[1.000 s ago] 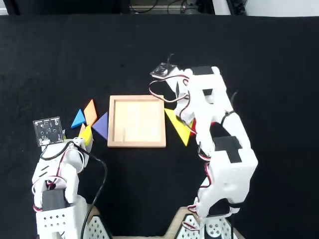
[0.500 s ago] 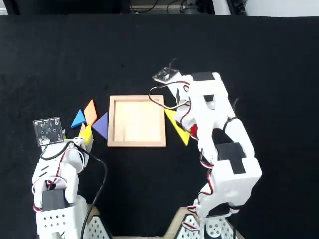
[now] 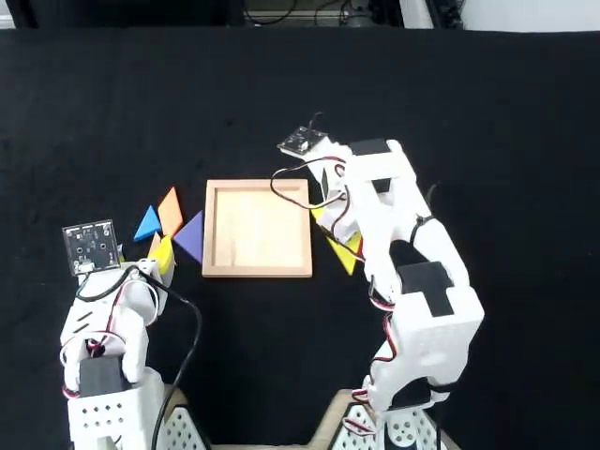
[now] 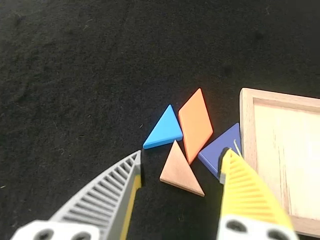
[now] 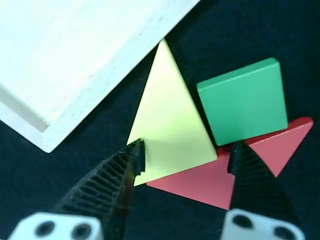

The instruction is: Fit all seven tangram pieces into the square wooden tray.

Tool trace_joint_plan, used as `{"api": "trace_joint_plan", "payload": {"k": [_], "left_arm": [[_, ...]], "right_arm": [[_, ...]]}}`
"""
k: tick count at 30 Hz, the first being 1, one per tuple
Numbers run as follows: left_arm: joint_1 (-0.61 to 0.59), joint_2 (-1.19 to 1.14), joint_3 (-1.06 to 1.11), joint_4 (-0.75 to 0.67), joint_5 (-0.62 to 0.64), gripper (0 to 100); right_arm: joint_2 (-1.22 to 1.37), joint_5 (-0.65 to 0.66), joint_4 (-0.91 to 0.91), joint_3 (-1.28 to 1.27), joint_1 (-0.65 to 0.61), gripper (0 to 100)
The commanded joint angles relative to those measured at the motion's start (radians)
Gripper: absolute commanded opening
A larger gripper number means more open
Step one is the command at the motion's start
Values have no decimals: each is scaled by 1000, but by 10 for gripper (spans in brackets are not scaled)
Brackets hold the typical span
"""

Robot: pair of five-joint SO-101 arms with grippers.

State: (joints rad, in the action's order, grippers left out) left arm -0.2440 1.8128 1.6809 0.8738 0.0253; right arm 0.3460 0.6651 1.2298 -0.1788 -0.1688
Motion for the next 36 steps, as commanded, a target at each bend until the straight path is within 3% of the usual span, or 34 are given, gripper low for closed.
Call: {"api": "trace_joint_plan", "payload": {"k": [1, 7, 18, 26, 29, 33, 36], "left_arm": [[7, -3, 18, -17, -6, 257], [7, -3, 18, -17, -6, 257], [7, -3, 18, -15, -6, 257], [7, -3, 18, -15, -6, 257], [7, -3, 18, -14, -6, 257], [7, -3, 18, -14, -6, 257], [7, -3, 18, -14, -6, 257]], "right_arm": [[27, -11, -2, 10, -44, 273], [24, -14, 86, 15, -60, 272], [35, -5, 66, 8, 15, 272], [81, 143, 126, -24, 9, 271], [82, 186, 143, -28, 8, 209], [114, 189, 157, -13, 8, 28], [133, 189, 178, 12, 8, 30]]}}
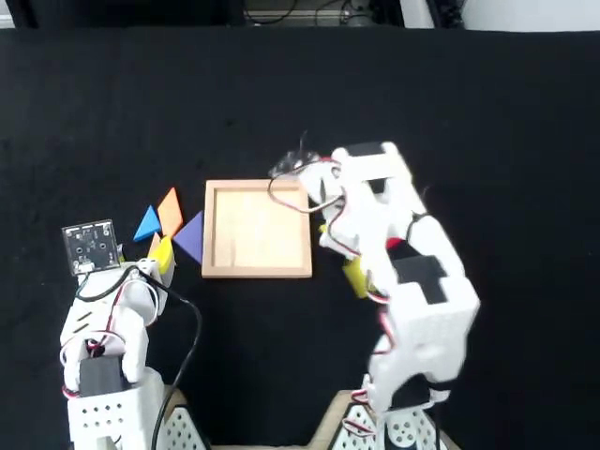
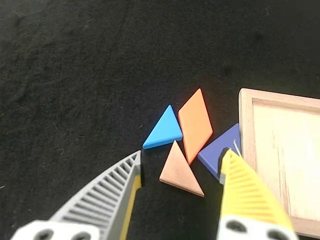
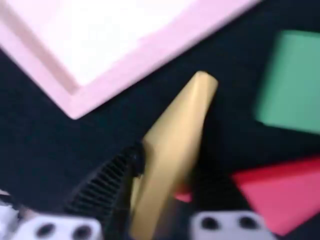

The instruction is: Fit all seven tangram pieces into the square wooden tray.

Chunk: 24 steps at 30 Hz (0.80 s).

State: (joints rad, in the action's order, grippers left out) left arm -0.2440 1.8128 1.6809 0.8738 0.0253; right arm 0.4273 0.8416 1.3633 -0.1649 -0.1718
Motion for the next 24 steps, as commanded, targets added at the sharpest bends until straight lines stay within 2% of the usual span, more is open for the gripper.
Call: {"api": "trace_joint_plan", "payload": {"k": [1, 7, 14, 18, 20, 24], "left_arm": [[8, -3, 18, -14, -6, 257], [8, -3, 18, -17, -6, 257], [8, -3, 18, -15, -6, 257], [7, -3, 18, -14, -6, 257], [4, 0, 18, -12, -6, 257], [-104, 3, 10, -12, 3, 256]], "right_arm": [[53, 12, 46, 2, 11, 22], [48, 12, 58, 38, 14, 11], [-81, 12, 322, 282, 3, 11], [-127, 28, 368, 328, -101, 11], [-119, 80, 368, 328, -178, 11], [-108, 167, 359, 384, -311, 11]]}}
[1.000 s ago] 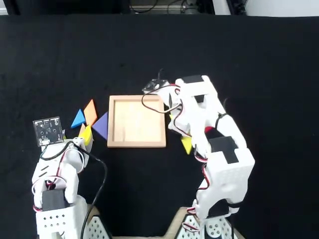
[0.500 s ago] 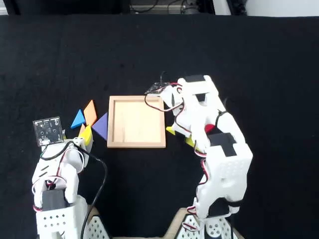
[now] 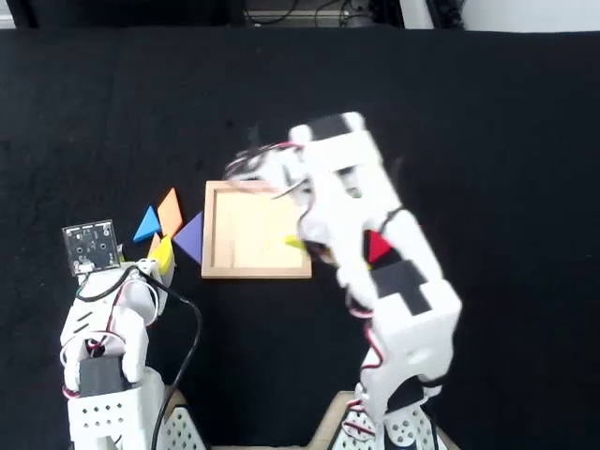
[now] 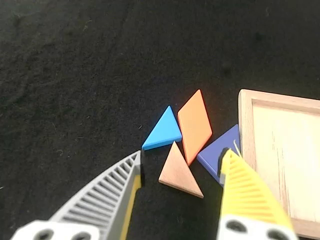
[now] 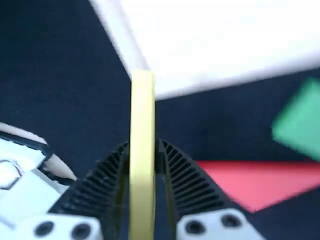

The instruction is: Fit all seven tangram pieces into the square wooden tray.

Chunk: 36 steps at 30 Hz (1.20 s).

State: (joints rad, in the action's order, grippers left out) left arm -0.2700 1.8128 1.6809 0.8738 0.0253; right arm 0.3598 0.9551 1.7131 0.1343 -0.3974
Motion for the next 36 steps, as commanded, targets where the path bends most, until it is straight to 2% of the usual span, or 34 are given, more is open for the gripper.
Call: {"api": "trace_joint_plan", "payload": {"k": [1, 6, 14, 26, 33, 36], "left_arm": [[-111, 3, 7, -14, 5, 256], [-185, 3, -7, -15, 69, 256], [-180, 3, -7, -18, 69, 256], [-142, 3, -4, -20, 66, 256], [-142, 3, -4, -20, 66, 256], [-142, 3, -4, -20, 66, 256]], "right_arm": [[-38, 64, 9, 110, -104, 11], [21, 89, -61, 199, -133, 11], [268, 126, -69, 340, -215, 11], [495, 89, 21, 636, -219, 18], [507, 89, 40, 647, -230, 218], [507, 92, 40, 647, -233, 222]]}}
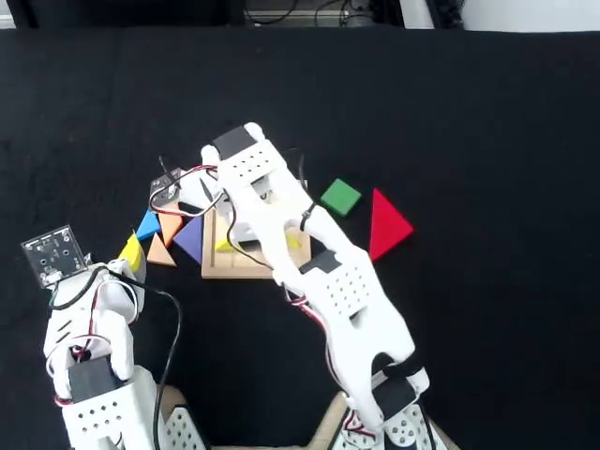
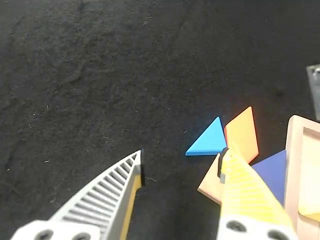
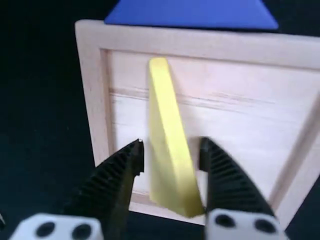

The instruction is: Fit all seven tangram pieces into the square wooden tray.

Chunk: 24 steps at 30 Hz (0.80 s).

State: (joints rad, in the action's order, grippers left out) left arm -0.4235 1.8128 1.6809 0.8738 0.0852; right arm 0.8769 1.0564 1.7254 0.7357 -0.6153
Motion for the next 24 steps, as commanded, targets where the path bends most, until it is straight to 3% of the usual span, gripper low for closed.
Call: {"api": "trace_joint_plan", "payload": {"k": [1, 7, 16, 24], "left_arm": [[12, 3, -4, -20, 6, 256], [12, 3, -4, -20, 6, 256], [18, 3, -2, -20, 6, 256], [19, 3, -2, -20, 6, 256]], "right_arm": [[-10, -9, 28, 45, -15, 212], [-16, -8, 28, 62, 11, 139], [-10, -8, 23, 147, 106, 139], [22, -8, 14, 196, 115, 139]]}}
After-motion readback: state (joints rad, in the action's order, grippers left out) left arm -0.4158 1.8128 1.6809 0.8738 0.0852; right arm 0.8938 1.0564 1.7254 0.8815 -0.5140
